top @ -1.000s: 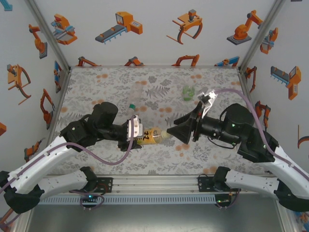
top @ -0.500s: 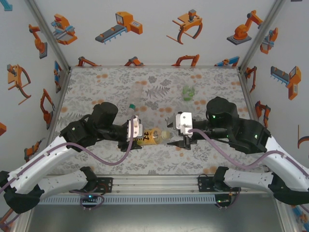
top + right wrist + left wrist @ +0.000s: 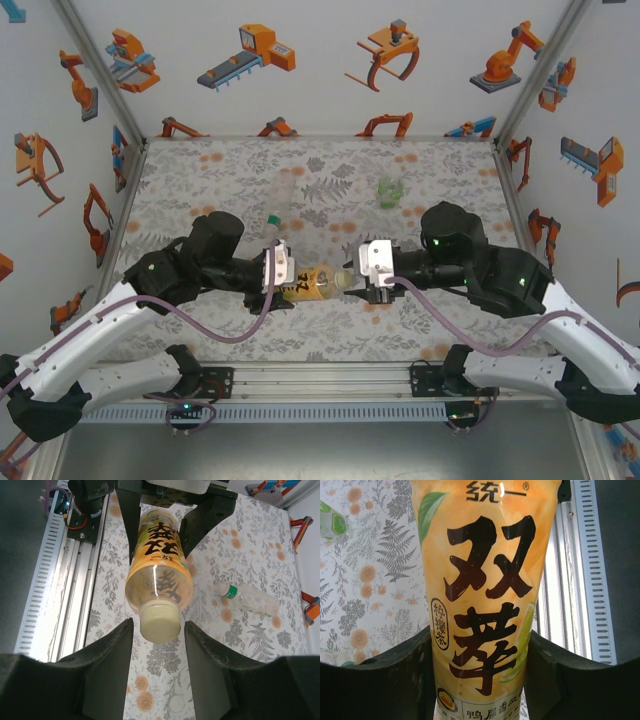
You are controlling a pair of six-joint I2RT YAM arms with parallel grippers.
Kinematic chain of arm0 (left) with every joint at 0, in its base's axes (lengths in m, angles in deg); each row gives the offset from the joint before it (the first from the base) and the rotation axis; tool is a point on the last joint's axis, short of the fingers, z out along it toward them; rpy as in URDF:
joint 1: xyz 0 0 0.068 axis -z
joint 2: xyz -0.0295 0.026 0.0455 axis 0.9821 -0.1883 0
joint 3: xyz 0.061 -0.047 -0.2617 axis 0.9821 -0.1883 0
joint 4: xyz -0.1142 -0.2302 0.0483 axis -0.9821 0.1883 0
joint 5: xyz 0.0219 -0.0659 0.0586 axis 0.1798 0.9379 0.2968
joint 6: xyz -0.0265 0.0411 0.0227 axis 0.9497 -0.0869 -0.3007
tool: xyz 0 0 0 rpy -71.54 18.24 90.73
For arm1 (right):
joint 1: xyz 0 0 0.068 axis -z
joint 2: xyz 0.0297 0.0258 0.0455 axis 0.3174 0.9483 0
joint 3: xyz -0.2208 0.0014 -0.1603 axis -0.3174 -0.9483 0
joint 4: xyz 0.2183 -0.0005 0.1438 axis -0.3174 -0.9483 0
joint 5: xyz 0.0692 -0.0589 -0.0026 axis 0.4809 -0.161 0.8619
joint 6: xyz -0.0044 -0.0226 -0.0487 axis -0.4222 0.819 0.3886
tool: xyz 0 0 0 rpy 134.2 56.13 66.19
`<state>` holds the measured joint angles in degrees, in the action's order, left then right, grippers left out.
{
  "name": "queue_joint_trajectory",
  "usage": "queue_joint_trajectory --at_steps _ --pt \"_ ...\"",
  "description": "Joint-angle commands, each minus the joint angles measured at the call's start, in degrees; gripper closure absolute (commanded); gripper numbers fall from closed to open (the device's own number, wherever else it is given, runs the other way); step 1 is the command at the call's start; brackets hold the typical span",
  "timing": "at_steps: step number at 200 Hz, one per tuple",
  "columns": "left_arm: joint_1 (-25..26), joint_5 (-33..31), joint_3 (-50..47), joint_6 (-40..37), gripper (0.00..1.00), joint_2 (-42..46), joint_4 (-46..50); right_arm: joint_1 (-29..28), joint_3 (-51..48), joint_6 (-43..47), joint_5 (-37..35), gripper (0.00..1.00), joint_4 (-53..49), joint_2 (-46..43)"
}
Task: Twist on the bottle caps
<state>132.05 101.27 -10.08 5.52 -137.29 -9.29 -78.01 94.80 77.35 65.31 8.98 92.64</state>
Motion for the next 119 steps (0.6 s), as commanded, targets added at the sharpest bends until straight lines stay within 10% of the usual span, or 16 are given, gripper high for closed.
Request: queue_joint_trajectory --at_steps 1,63,119 --pt "0.41 1.27 1.11 -0.19 1.00 1.06 0.05 -0.22 -0.69 0.44 1.13 0.58 2.83 -0.23" --pt "0.38 0.79 0.43 0.00 1.00 1.94 0.12 -0.25 -1.68 -5.38 1.08 0.86 5.50 -0.51" --pt "0.36 0.61 0.08 -0.20 1.00 1.59 0.13 -0.24 -7.36 -40.32 -2.01 1.00 14.55 -2.58"
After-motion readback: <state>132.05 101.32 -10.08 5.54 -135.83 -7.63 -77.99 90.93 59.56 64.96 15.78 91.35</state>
